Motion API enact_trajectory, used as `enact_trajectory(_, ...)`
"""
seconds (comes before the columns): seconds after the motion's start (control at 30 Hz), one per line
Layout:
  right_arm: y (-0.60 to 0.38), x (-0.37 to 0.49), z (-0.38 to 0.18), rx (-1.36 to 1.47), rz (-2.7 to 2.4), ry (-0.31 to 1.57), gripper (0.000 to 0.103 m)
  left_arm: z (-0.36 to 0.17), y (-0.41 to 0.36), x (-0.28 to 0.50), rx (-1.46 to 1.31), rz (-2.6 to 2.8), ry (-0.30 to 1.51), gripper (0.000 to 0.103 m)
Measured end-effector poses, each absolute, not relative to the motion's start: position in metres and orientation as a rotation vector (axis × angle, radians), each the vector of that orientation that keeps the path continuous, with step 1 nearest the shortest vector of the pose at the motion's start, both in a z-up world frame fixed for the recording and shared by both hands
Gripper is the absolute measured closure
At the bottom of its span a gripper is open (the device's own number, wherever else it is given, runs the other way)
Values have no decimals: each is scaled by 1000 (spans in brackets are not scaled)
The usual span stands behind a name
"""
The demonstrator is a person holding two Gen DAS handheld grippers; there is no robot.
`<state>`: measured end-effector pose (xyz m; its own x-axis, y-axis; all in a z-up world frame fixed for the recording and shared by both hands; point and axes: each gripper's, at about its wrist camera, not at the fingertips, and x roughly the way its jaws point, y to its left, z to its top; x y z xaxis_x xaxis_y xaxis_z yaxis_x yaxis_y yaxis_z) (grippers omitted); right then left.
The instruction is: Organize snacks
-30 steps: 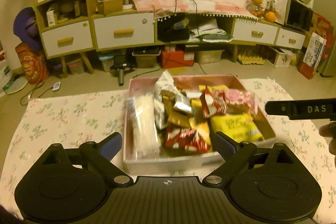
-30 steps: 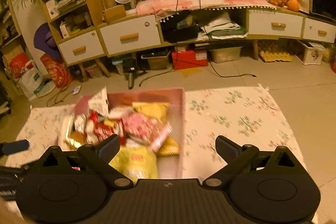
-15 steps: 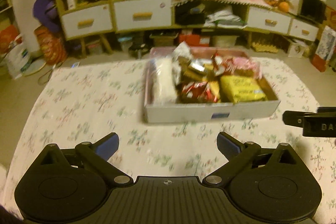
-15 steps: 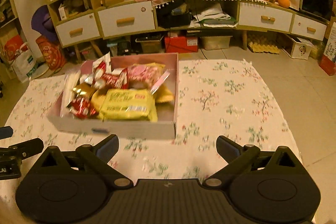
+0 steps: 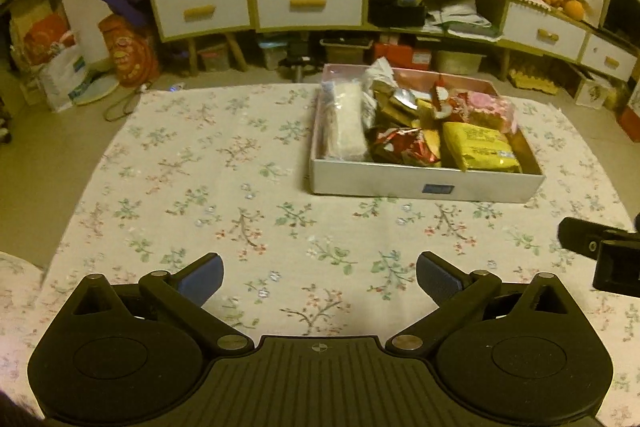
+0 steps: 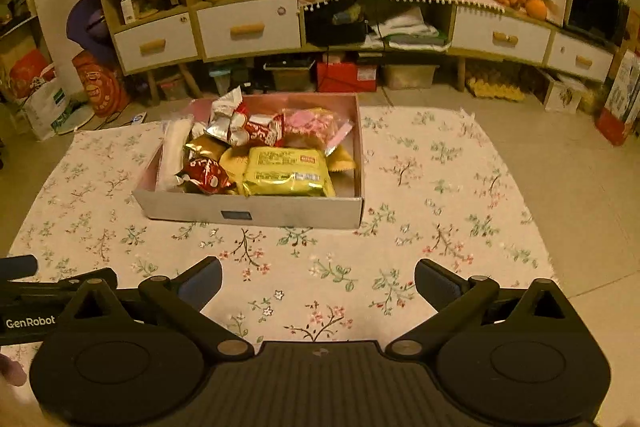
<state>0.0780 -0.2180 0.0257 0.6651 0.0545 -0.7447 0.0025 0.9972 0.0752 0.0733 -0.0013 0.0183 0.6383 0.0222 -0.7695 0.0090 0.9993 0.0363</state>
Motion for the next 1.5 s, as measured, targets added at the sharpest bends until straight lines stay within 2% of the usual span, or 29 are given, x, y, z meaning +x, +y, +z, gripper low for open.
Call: enact_trajectory(1.5,-200,75,25,-22,1,833,26,26,-4,68,35,24,877,0)
